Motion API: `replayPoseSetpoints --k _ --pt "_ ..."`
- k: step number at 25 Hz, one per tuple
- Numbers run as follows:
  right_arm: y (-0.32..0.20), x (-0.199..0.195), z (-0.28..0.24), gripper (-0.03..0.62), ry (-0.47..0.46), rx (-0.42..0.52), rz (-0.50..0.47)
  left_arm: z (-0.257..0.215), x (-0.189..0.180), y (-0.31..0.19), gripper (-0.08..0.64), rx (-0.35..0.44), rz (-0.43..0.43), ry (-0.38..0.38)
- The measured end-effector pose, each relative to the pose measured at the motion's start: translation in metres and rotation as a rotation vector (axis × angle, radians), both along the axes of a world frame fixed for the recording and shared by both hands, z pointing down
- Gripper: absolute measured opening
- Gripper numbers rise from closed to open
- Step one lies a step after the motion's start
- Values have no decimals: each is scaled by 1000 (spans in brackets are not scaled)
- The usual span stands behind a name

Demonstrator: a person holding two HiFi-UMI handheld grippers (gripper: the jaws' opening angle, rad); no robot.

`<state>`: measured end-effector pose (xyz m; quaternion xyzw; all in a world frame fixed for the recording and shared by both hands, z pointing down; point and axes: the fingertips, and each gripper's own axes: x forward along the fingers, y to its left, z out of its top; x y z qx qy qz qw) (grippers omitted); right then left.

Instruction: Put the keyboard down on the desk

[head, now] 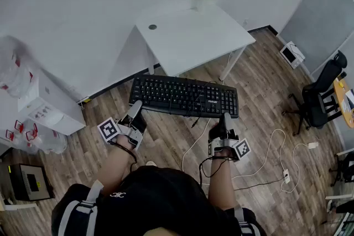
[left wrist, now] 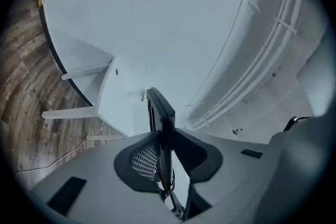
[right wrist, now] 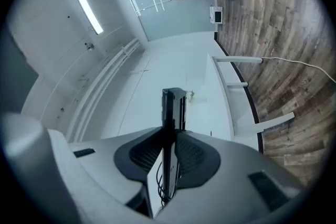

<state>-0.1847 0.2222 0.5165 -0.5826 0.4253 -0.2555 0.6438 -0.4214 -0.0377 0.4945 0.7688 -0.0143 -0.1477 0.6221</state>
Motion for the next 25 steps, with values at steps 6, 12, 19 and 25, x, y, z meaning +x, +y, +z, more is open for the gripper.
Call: replayPoseSetpoints --k 6,12,19,25 --pt "1 0 5 80 11 -25 -12 6 1 1 87 -15 1 -3" --pt "10 15 2 81 29 -28 -21 6 17 9 87 -6 5 -6" --pt "34 41 6 81 16 -15 -19 4 46 31 87 -1 15 -2" --pt "43 57 2 83 38 -1 -36 8 60 42 87 12 8 4"
